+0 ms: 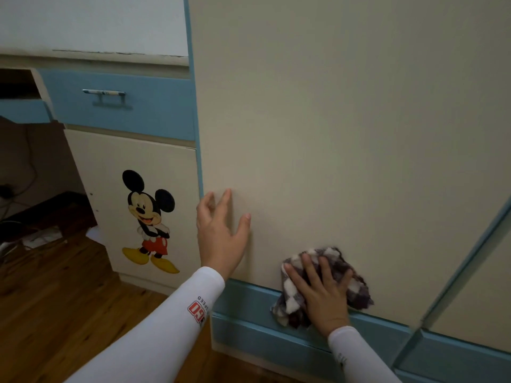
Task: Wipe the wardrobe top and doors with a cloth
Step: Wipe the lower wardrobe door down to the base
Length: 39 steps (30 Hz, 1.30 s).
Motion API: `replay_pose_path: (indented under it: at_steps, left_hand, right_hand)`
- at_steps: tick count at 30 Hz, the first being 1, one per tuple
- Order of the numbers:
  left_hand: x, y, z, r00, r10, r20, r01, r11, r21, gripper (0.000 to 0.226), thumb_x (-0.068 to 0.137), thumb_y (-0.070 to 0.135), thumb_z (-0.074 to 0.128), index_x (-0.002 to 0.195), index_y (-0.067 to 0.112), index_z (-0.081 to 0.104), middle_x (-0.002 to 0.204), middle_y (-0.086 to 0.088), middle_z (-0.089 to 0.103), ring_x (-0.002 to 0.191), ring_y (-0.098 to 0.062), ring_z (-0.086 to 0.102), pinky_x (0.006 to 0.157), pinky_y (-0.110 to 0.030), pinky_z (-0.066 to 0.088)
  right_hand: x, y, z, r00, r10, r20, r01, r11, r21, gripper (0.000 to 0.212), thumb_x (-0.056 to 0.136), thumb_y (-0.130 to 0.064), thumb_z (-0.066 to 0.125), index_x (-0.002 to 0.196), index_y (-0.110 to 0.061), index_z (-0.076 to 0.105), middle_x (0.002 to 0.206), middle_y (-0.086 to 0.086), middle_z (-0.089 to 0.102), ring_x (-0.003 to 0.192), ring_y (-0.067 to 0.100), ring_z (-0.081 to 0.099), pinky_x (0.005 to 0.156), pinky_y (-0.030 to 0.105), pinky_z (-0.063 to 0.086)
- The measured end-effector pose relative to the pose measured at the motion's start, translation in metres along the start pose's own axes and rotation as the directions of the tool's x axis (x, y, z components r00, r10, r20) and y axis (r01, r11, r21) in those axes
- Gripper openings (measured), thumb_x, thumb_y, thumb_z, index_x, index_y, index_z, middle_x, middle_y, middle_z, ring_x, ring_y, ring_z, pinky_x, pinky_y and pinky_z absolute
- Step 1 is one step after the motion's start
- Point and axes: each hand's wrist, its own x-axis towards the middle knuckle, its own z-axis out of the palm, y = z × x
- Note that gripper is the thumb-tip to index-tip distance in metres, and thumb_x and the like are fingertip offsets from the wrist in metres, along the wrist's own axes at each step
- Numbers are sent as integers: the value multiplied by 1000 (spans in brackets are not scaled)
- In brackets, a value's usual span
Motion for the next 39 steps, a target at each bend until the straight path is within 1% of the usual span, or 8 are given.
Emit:
replay_pose_path:
  at_steps: [7,13,15,19,25,28,31,39]
  left_hand:
    - [-4,-34,-30,990,-138,17,138,990,-34,48,91,19,52,137,25,40,148,-4,23,134,-19,26,99,-24,23]
    - [-4,-57,-54,982,-187,29,188,981,-40,42,92,18,51,134,23,44,145,-6,31,133,-20,29,99,-25,24]
    - [-1,-62,-61,987,-157,38,158,987,-39,41,92,17,51,132,25,46,145,-5,32,133,-18,29,99,-25,25]
    - [-4,-66,-69,993,-97,72,95,995,27,41,91,18,52,131,26,47,143,-2,36,131,-16,30,100,-25,26]
    - [-6,-55,-66,994,10,113,-20,996,87,44,90,16,54,132,26,45,141,-2,39,129,-15,32,99,-24,27]
    - [-2,-43,-59,991,68,118,-77,995,70,49,89,15,55,136,24,42,141,-4,38,129,-16,32,100,-25,28]
    - [4,-31,-54,987,117,109,-126,989,83,55,88,17,56,139,22,36,146,-7,31,133,-21,28,105,-29,25]
    - [11,17,-24,936,336,104,-347,931,115,58,87,38,46,136,38,15,154,-6,13,141,-26,9,113,-45,13]
  right_hand:
    - [47,-61,4,982,-185,39,187,980,-69,67,75,-25,34,140,-35,24,156,2,-17,142,27,-13,104,64,-8]
    - [82,-102,-2,928,-361,93,370,923,-108,66,72,-28,56,136,-35,42,149,-7,27,143,26,2,106,59,-6]
    - [98,-114,-6,903,-396,166,420,895,-148,73,72,-35,66,139,-33,38,152,-3,16,143,27,5,105,61,-12]
    - [121,-128,-5,816,-494,301,560,805,-198,65,91,-25,46,148,-19,16,145,12,-26,126,37,-36,90,66,-31]
    - [142,-118,-22,843,-532,80,532,803,-268,49,81,-45,56,128,-30,55,145,-3,41,138,20,27,108,57,-2]
    - [163,-104,-37,856,-501,-126,464,853,-240,43,91,-33,34,128,-27,56,142,-7,44,136,16,33,110,53,0]
    - [185,-89,-58,827,-488,-280,479,872,-105,47,84,-24,39,126,-15,58,140,4,47,132,24,39,109,54,1]
    - [187,-28,-88,843,-227,-487,219,973,-75,48,83,-31,51,130,-22,54,143,3,40,140,23,21,110,54,-3]
